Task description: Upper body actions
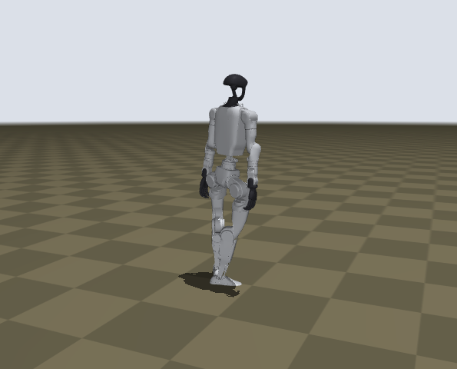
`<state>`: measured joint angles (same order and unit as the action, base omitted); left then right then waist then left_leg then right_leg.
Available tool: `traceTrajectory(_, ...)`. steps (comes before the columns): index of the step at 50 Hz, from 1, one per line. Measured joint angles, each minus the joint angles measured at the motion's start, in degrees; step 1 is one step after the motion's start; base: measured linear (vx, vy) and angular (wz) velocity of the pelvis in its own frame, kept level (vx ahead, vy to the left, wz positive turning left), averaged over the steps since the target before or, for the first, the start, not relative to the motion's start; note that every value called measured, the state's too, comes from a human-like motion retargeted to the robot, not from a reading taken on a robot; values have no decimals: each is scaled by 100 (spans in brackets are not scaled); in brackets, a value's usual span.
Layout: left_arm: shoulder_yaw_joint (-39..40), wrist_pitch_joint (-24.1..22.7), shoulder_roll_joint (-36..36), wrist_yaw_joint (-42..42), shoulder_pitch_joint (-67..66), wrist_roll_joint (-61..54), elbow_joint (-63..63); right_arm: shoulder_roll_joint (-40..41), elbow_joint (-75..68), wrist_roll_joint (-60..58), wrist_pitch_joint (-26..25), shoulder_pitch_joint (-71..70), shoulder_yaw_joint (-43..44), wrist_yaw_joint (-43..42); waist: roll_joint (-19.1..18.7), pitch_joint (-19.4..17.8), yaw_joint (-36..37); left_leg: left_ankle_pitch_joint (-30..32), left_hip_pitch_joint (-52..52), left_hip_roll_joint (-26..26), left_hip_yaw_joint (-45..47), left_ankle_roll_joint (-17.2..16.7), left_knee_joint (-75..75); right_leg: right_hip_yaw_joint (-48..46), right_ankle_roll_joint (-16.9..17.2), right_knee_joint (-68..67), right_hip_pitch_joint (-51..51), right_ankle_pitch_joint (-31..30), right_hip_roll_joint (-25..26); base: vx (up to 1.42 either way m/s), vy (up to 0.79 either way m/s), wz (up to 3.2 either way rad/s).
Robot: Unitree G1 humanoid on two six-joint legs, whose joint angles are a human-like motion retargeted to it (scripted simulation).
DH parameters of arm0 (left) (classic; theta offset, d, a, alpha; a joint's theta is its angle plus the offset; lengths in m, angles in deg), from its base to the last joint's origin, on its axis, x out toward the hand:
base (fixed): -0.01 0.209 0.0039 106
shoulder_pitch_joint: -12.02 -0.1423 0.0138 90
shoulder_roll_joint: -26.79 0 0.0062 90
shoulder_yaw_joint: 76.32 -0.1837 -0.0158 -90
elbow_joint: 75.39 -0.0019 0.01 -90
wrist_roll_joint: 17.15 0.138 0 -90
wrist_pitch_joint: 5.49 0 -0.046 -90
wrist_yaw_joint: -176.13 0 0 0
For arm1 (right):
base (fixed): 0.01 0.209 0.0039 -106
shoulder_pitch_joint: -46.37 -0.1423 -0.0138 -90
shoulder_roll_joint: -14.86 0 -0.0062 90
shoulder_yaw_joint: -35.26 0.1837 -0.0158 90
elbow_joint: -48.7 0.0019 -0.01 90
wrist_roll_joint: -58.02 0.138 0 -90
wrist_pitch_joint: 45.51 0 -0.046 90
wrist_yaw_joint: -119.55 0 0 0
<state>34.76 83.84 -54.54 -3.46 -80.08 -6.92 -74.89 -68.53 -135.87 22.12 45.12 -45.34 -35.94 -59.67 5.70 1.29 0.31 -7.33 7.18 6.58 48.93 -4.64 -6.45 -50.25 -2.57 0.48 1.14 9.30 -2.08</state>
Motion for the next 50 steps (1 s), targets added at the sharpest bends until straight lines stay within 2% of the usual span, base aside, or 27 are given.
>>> traceTrajectory(5,192,18,-79,117,-233,-106,-104,45,119,-68,11,-36,51,45,72,258,-254,308,-671,-61,1399,102,-210,-876,283,-27,25,84,-134,19,-11,206)
traceTrajectory(8,357,56,-100,135,-278,-282,-282,71,213,-59,42,-86,143,78,-45,457,-452,481,-699,-198,1080,53,-152,-1343,475,-52,1,80,-77,24,-12,187)
traceTrajectory(10,424,78,-83,128,-306,-390,-356,77,252,1,84,-91,179,87,-210,486,-355,381,-766,-247,918,-456,138,-1502,540,-122,25,84,88,29,-10,95)
traceTrajectory(12,472,92,-15,93,-320,-456,-399,30,255,66,100,-99,175,119,-239,475,-154,383,-705,-505,496,-214,420,-1515,559,-160,101,-2,92,36,-10,47)
traceTrajectory(18,342,59,122,63,-184,-352,-238,26,317,286,168,-145,189,175,-260,256,161,280,-570,-696,-363,39,426,-1730,604,-187,425,-340,19,38,-19,83)
traceTrajectory(23,84,60,231,24,-134,-156,-254,-18,429,-1,151,92,242,218,-463,479,429,100,-430,-720,-915,181,392,-2111,424,-487,611,-959,-60,64,-17,95)
traceTrajectory(26,-139,65,273,-19,46,-159,-358,-52,452,-31,128,180,297,236,-901,489,428,19,-339,-359,-1325,236,273,-2069,-54,-1279,646,-1615,-197,49,-16,138)
traceTrajectory(28,-261,61,290,-40,204,-97,-397,-87,462,-12,111,211,332,275,-1224,480,326,-44,-226,-76,-1597,268,114,-1606,-442,-2328,415,-1833,-533,55,-25,165)
traceTrajectory(29,-308,53,294,-32,279,-43,-381,-94,460,13,98,213,349,291,-1281,447,302,-65,-181,-38,-1689,292,50,-1186,-440,-2934,204,-1829,-808,47,-27,150)
traceTrajectory(30,-353,43,296,-19,350,15,-350,-95,454,44,82,212,367,303,-1292,402,295,-79,-144,-46,-1764,321,-3,-709,-340,-3543,-33,-1788,-1113,34,-28,158)
traceTrajectory(32,-495,8,282,-22,464,71,-253,-50,415,142,56,214,412,297,-1175,244,187,-31,-128,-239,-2042,398,-12,548,135,-4196,-626,-1543,-1302,30,-34,195)
traceTrajectory(33,-565,-14,268,-36,504,80,-206,-21,389,189,53,228,423,297,-1127,177,102,14,-114,-325,-2238,429,-2,1280,401,-4306,-914,-1462,-1140,25,-37,213)
traceTrajectory(35,-657,-38,222,-85,564,112,-120,32,350,237,50,272,415,318,-1062,117,7,90,-73,-423,-2525,469,19,2213,597,-4247,-1245,-1350,-794,26,-38,192)
traceTrajectory(40,-705,-19,95,-162,674,242,-13,156,298,131,64,417,389,325,-932,56,42,240,42,-645,-3378,530,55,2981,423,-3522,-1485,-930,-594,21,-33,161)
traceTrajectory(45,-584,-13,81,-139,634,59,-71,162,220,-4,22,456,330,375,-765,-105,134,382,-80,-970,-4115,572,188,4123,673,-2730,-1589,-526,-188,14,-25,141)
traceTrajectory(50,-332,12,24,-119,398,-35,-298,160,279,10,5,360,274,259,-569,-197,225,452,-293,-1306,-4555,595,364,4585,750,-1716,-1474,-334,-51,9,-16,92)
